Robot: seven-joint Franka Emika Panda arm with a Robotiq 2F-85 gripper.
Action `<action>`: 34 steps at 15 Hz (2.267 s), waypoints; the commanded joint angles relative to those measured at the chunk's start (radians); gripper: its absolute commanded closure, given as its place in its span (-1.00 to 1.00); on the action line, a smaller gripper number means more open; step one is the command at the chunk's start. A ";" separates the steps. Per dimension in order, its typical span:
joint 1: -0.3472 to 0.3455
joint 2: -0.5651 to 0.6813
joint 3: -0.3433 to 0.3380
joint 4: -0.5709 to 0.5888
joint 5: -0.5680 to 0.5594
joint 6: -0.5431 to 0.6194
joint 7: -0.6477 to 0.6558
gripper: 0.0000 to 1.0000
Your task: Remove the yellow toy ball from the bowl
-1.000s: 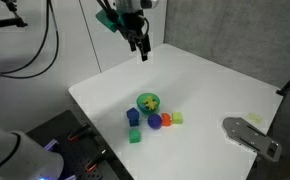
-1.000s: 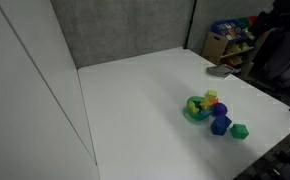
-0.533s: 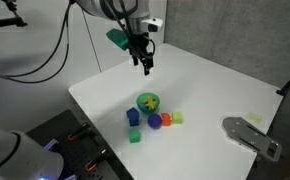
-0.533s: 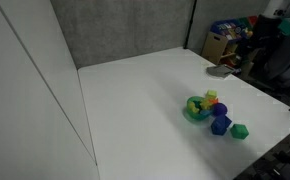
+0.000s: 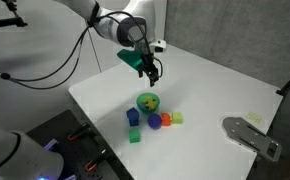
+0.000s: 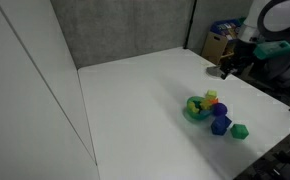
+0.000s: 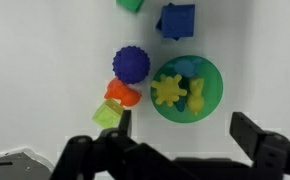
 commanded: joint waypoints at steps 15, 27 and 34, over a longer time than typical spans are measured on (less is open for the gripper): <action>0.127 0.495 -0.103 0.299 -0.099 0.115 0.039 -1.00; 0.204 0.623 -0.151 0.402 -0.133 0.102 0.068 0.01; 0.216 0.611 -0.180 0.416 -0.142 0.076 0.108 0.98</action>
